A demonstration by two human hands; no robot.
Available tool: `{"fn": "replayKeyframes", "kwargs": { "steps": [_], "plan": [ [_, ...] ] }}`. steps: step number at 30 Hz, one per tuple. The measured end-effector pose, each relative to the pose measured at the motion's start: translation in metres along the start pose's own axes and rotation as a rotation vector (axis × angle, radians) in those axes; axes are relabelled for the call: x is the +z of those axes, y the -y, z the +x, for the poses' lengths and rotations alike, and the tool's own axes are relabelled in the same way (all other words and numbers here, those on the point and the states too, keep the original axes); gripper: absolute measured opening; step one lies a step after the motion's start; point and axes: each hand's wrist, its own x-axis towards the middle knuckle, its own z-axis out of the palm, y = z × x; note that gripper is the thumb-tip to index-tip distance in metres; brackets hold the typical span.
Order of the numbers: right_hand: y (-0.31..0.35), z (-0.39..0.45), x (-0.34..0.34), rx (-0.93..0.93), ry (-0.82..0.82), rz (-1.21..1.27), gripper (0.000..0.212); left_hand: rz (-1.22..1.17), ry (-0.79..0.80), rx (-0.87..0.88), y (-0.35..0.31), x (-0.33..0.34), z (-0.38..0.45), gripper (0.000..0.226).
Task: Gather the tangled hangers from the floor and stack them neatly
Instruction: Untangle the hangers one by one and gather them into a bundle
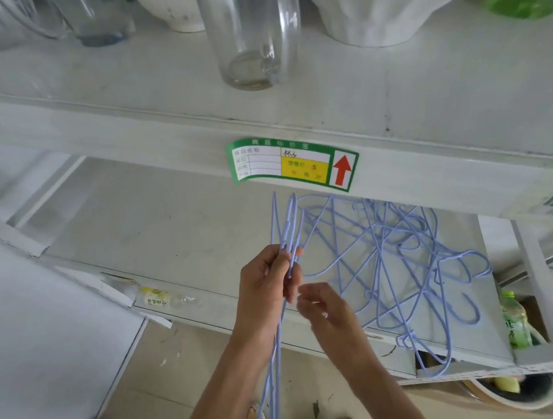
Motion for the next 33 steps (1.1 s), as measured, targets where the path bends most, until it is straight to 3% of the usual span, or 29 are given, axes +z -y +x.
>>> {"fn": "replayKeyframes", "kwargs": {
  "steps": [3, 6, 10, 16, 21, 25, 33],
  "plan": [
    [0.0, 0.001, 0.015, 0.061, 0.097, 0.012, 0.019, -0.039, 0.021, 0.0, -0.008, 0.003, 0.0, 0.025],
    [0.008, 0.001, 0.028, 0.061, 0.14, 0.189, 0.024, -0.068, 0.046, 0.021, -0.016, 0.005, -0.002, 0.022],
    [0.008, 0.0, 0.026, -0.054, 0.045, 0.221, 0.021, -0.015, 0.084, 0.107, -0.025, 0.001, -0.005, 0.023],
    [0.006, 0.015, 0.018, -0.039, -0.114, 0.178, 0.026, 0.097, 0.067, 0.182, -0.038, -0.018, -0.01, 0.023],
    [0.008, 0.03, 0.009, -0.192, -0.309, -0.008, 0.03, 0.099, 0.037, 0.169, -0.041, -0.021, -0.014, 0.02],
    [0.011, 0.035, -0.006, -0.177, -0.331, 0.093, 0.029, 0.146, 0.011, 0.194, -0.031, -0.024, -0.016, 0.019],
    [-0.001, -0.005, 0.005, -0.151, -0.09, 0.189, 0.032, 0.399, -0.06, 0.138, 0.037, -0.01, -0.018, 0.016]
  ]
}}
